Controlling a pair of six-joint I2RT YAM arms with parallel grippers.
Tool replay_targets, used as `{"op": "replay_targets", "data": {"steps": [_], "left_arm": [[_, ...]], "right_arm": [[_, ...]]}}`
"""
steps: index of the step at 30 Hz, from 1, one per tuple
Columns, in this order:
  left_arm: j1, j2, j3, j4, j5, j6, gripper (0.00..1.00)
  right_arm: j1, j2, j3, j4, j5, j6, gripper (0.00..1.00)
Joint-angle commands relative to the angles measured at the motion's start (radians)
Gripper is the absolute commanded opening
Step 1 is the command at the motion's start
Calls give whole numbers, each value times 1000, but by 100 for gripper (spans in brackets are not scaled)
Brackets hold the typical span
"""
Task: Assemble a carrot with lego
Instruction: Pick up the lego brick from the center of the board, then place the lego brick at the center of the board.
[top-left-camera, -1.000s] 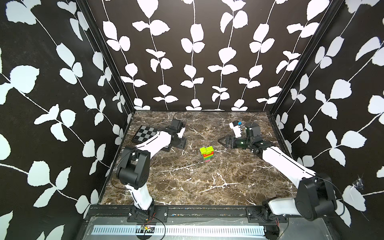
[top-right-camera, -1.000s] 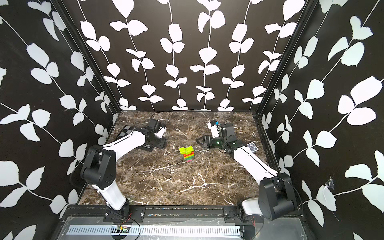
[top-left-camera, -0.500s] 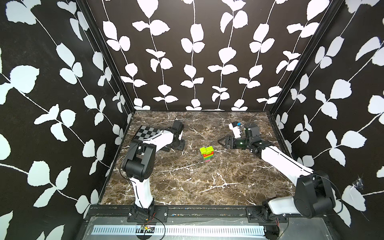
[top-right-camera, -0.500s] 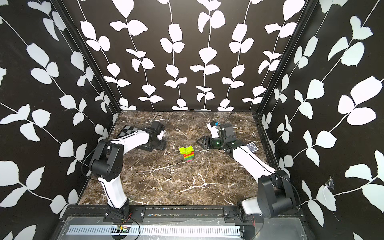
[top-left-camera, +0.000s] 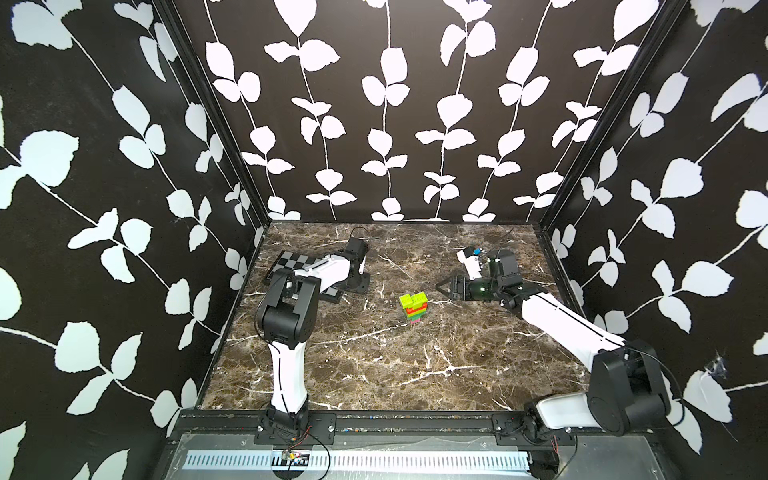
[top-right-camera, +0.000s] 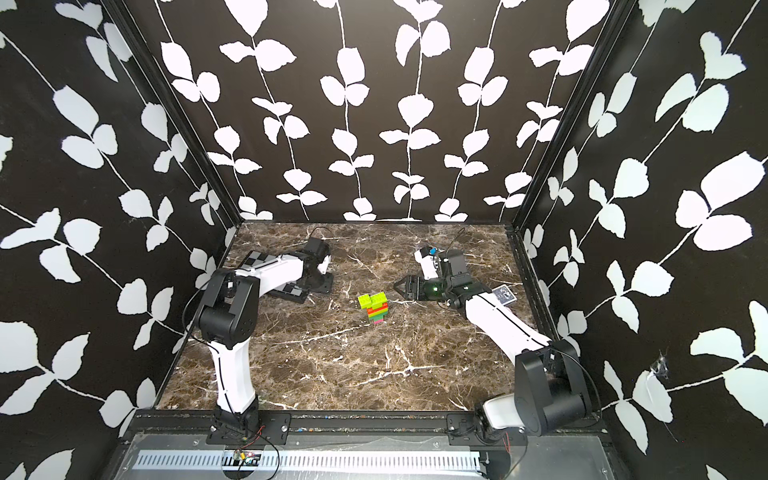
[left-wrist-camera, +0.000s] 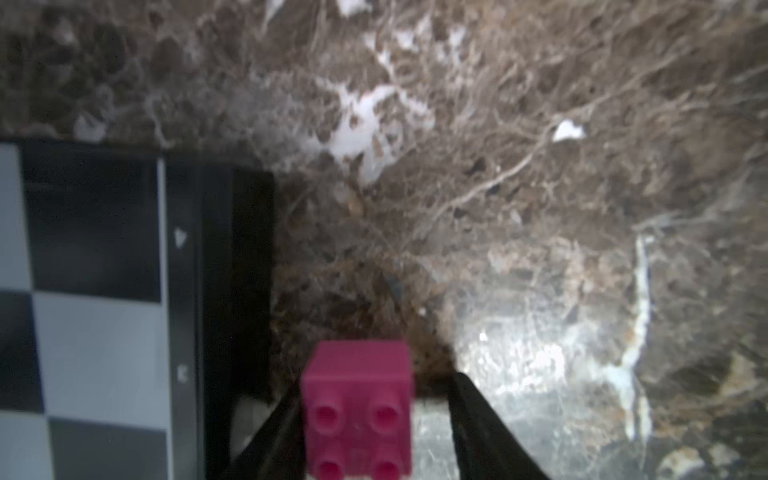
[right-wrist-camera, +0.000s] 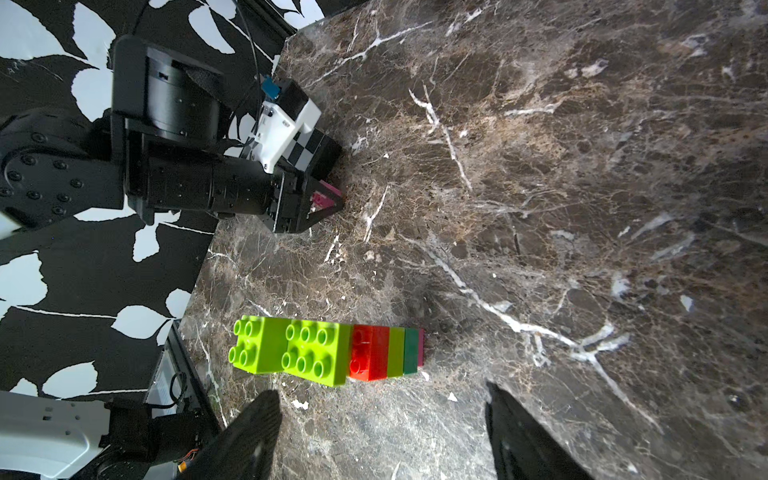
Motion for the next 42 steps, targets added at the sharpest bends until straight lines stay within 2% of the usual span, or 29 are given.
{"op": "replay_targets", "data": {"steps": [1,6,9,12,16,19,22,24,26,29,35,42], "left_arm": [[5,-2,-1,-8,2,15,44],[4,-141,-112,30,38,43,28],[-2,-308,-222,43,80,43,24],[-45,-513,-315,31,103,62,24],[-186,-773,-405,-29,62,163,21],[-295,-916,-469,-62,174,248,17],[-469,-995,-520,-70,222,342,17],[-565,-983,-532,-66,231,405,16],[-641,-907,-528,-52,226,470,15],[-691,-748,-507,-11,258,553,16],[-695,-467,-444,107,331,644,18],[-697,-302,-386,73,297,705,30]], "right_arm": [[1,-42,-29,-3,16,-23,78],[0,-83,-37,-53,77,-60,78],[0,-124,-53,-81,131,-77,78],[-1,-175,-75,-97,177,-96,78],[-1,-233,-93,-132,214,-119,78],[-1,-265,-98,-178,232,-136,78],[-12,-298,-118,-201,257,-134,79],[-34,-315,-140,-195,252,-113,80],[-63,-322,-166,-175,237,-80,80],[-87,-322,-199,-153,228,-47,81],[-90,-344,-242,-180,278,-53,79],[-88,-365,-304,-161,278,-37,78]]}}
